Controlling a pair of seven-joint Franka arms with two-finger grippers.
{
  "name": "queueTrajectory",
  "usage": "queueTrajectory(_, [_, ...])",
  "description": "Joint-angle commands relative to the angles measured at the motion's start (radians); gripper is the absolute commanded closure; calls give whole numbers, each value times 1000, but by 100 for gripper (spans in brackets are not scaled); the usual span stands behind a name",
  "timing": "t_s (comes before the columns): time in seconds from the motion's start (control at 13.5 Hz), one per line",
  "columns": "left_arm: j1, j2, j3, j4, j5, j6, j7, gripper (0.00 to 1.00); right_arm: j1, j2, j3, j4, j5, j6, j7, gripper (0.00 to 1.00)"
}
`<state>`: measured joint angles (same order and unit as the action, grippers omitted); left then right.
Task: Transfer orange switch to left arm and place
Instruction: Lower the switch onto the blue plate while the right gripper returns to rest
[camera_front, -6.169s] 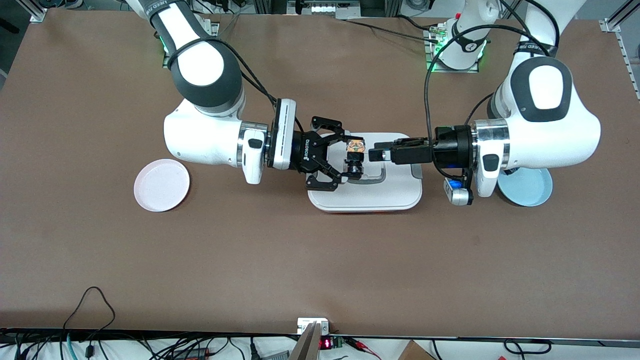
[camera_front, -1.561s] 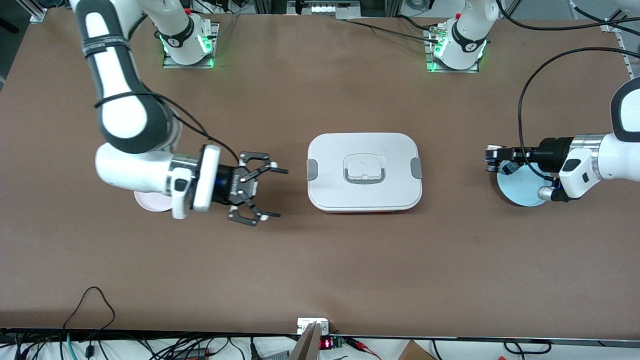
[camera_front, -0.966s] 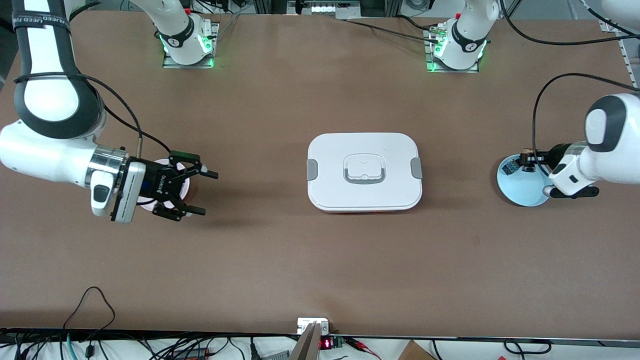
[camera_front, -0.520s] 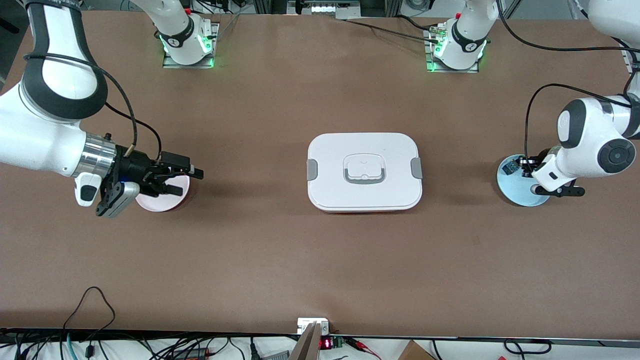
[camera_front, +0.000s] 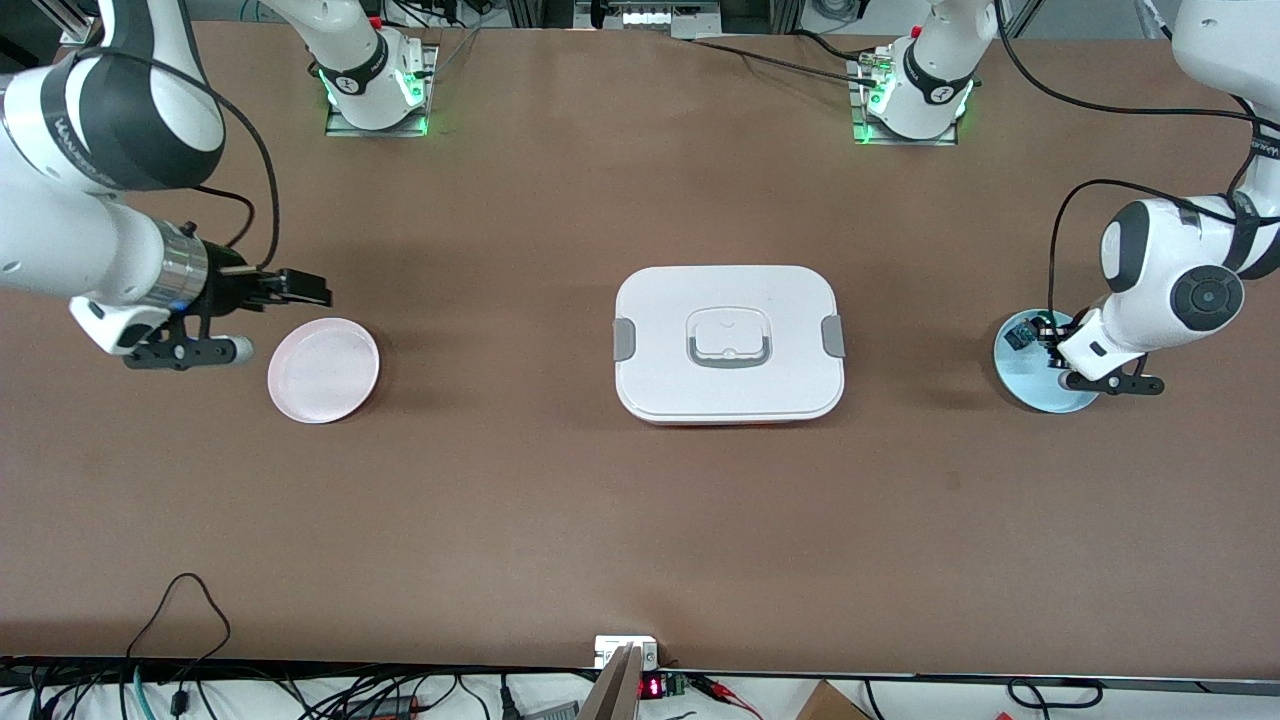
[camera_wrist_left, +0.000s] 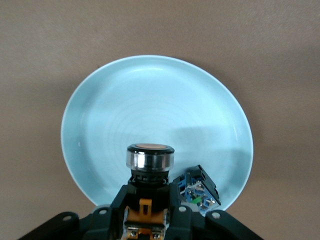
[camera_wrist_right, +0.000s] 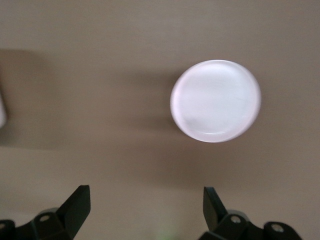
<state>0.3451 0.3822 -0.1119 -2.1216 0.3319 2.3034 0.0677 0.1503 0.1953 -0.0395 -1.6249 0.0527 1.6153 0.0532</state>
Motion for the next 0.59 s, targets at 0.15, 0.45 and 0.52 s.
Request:
queueTrajectory(0.15, [25, 43, -9, 8, 24, 51, 15, 99, -66, -54, -7, 16, -259, 14, 25, 0])
queueTrajectory(0.45, [38, 60, -9, 11, 22, 111, 3, 96, -170, -54, -10, 46, -119, 87, 27, 0])
queueTrajectory(0.52, [41, 60, -9, 11, 22, 125, -2, 96, -172, -54, -13, 43, -105, 86, 25, 0])
